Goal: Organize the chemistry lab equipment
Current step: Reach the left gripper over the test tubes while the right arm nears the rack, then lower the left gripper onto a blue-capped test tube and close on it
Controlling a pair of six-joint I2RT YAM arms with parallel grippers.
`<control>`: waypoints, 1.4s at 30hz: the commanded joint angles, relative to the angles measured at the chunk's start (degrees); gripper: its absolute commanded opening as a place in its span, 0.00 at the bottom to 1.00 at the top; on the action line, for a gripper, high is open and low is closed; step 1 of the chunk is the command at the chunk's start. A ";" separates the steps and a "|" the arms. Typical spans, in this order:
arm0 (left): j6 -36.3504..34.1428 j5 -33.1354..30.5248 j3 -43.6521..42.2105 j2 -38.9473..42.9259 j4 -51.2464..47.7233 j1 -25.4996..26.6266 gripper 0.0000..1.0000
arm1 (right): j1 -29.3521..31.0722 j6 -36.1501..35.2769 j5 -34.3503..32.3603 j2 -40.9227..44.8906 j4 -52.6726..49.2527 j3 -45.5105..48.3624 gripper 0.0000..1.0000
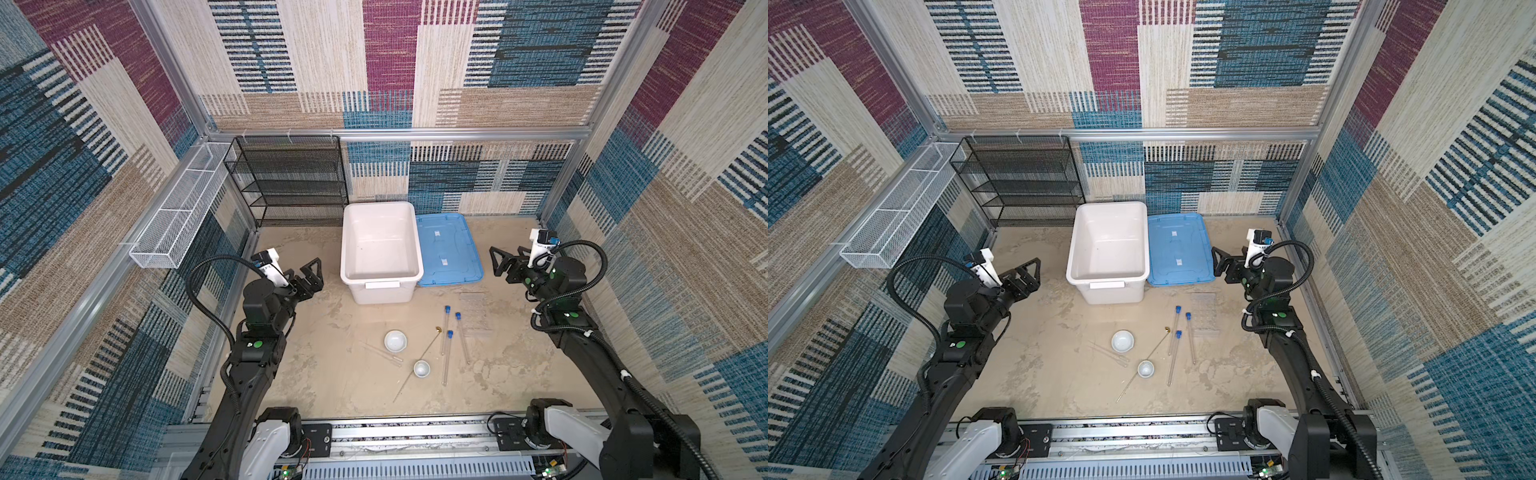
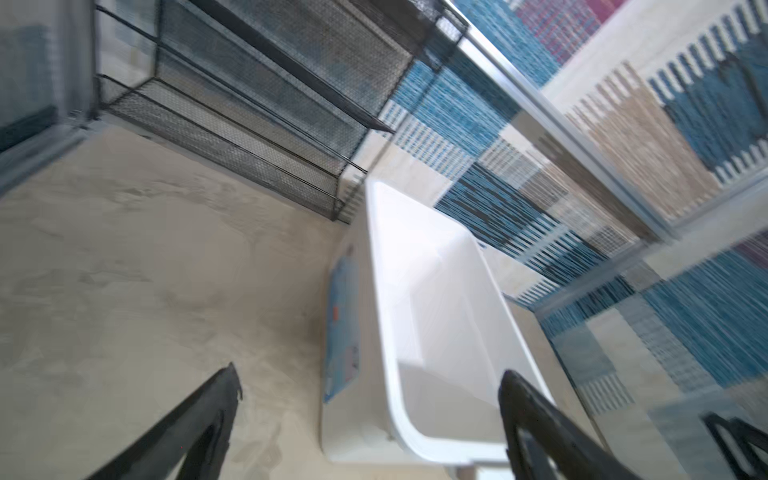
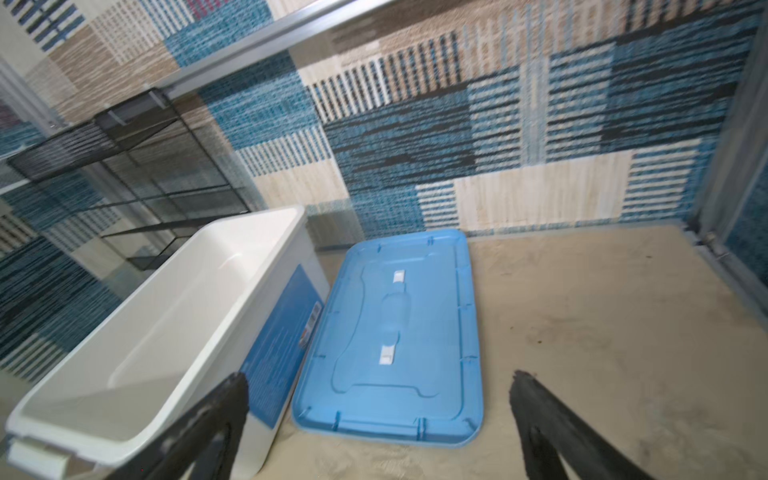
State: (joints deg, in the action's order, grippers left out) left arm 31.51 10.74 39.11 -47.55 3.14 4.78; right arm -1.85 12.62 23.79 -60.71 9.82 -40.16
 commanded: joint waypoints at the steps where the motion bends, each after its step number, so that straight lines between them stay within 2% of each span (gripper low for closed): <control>1: -0.54 3.14 3.84 0.97 -11.67 5.28 0.99 | 0.17 0.72 10.51 1.38 -11.19 -1.91 0.99; 4: -3.64 2.11 8.89 -0.79 -18.21 14.15 0.99 | 0.10 1.38 11.45 3.62 -15.58 -2.17 0.99; 6: -6.13 -1.94 12.08 -2.34 -22.54 22.05 0.96 | 0.17 1.31 11.80 4.90 -19.32 -2.51 1.00; 11: -9.00 -9.94 18.29 -8.52 -27.87 37.68 0.91 | 0.15 3.63 12.33 7.63 -23.41 -1.03 0.98; 14: -9.03 -12.21 20.91 -13.50 -29.04 44.71 0.86 | 0.08 3.98 12.71 8.77 -25.03 0.44 0.97; 18: -8.44 -14.30 23.51 -21.48 -28.37 53.54 0.71 | 0.14 4.79 12.29 9.74 -25.82 2.54 0.96; 20: -7.14 -13.82 23.57 -25.16 -26.21 56.47 0.69 | 0.07 5.16 11.74 10.37 -25.35 3.81 0.96; 22: -4.99 -12.55 22.74 -27.90 -22.59 58.02 0.62 | 0.10 5.76 10.73 10.81 -25.23 4.59 0.95; 24: -2.98 -10.34 22.06 -31.38 -19.03 59.14 0.51 | 0.11 6.50 9.77 11.28 -24.90 5.54 0.95; 28: -1.39 -9.20 24.38 -38.88 -18.25 60.40 0.49 | 0.16 6.87 8.47 11.95 -24.63 7.29 0.95; 34: -0.41 -12.20 27.41 -48.65 -20.56 60.34 0.47 | 0.09 8.12 11.29 12.73 -22.63 11.41 0.95; 38: 0.30 -11.13 28.48 -53.10 -19.65 58.83 0.36 | 0.08 8.80 11.95 13.50 -21.76 13.14 0.94; 42: 0.18 -10.81 30.71 -56.36 -19.66 57.64 0.31 | 0.08 8.58 11.49 13.75 -21.71 13.23 0.94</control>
State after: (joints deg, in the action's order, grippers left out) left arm 30.89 0.23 68.27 -102.78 -17.21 62.81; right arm -1.83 20.53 34.50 -47.18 -14.24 -26.89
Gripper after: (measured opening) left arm 0.301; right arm 0.941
